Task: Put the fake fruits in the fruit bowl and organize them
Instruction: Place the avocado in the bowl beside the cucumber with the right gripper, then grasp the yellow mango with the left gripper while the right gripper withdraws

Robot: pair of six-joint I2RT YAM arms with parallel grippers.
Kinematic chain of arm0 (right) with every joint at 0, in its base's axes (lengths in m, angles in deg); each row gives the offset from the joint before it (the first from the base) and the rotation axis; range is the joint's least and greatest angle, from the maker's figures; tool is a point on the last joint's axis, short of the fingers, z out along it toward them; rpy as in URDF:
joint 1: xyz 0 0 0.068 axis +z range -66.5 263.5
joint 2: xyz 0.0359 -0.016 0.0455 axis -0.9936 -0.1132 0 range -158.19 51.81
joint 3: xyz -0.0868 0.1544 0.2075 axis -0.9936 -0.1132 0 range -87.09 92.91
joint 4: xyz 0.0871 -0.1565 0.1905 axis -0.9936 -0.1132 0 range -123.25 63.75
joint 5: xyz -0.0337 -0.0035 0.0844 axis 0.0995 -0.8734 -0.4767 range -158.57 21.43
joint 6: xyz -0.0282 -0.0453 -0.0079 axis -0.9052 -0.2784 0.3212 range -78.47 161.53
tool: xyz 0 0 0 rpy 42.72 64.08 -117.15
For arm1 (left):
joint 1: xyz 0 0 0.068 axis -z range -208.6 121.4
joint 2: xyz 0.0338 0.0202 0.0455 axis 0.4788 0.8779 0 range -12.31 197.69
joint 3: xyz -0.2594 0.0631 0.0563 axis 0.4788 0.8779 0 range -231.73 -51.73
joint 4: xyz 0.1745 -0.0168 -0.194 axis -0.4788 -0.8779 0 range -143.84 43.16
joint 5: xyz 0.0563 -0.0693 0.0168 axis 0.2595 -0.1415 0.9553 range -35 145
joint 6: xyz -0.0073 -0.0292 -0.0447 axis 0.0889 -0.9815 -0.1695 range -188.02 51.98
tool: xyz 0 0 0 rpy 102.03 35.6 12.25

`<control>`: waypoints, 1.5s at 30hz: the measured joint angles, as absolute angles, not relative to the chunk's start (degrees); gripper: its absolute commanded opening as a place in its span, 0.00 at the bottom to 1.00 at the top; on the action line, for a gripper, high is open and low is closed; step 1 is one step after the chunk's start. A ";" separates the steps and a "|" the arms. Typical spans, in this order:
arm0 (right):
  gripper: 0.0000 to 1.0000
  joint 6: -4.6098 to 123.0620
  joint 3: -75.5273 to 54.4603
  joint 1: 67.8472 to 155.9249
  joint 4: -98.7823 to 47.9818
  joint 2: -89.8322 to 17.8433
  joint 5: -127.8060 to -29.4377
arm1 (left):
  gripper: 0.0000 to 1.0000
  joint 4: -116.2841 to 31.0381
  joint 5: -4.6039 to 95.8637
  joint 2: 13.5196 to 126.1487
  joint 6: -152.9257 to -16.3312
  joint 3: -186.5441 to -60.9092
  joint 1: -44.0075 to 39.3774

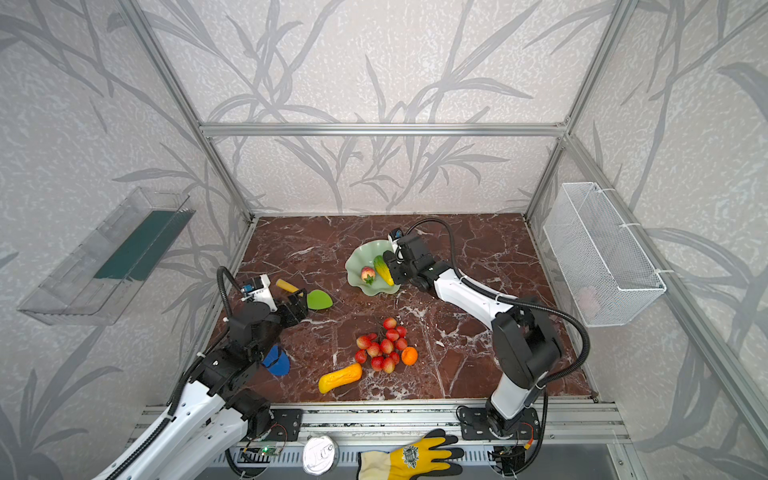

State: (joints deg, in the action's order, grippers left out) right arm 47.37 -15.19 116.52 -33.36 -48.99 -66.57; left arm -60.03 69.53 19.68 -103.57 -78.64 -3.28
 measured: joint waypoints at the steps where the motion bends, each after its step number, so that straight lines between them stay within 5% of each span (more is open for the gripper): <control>1: 0.42 47.33 -13.79 115.93 -33.36 -50.93 -67.09 | 0.81 -60.67 69.15 18.54 -103.81 -78.12 -3.28; 11: 0.47 45.65 -2.53 114.14 -34.57 -63.78 -68.21 | 0.79 -63.27 62.81 16.23 -106.79 -74.73 -3.28; 24: 0.77 45.93 -0.50 114.14 -36.12 -66.32 -68.16 | 0.74 -63.09 53.26 23.94 -107.05 -74.64 -3.28; 33: 0.96 47.79 -15.25 114.14 -30.37 -42.74 -68.69 | 0.72 -62.83 48.76 31.13 -105.60 -76.50 0.37; 45: 0.99 50.85 -43.30 113.48 -23.57 -13.51 -69.39 | 0.72 -68.65 53.64 35.68 -100.75 -83.19 12.80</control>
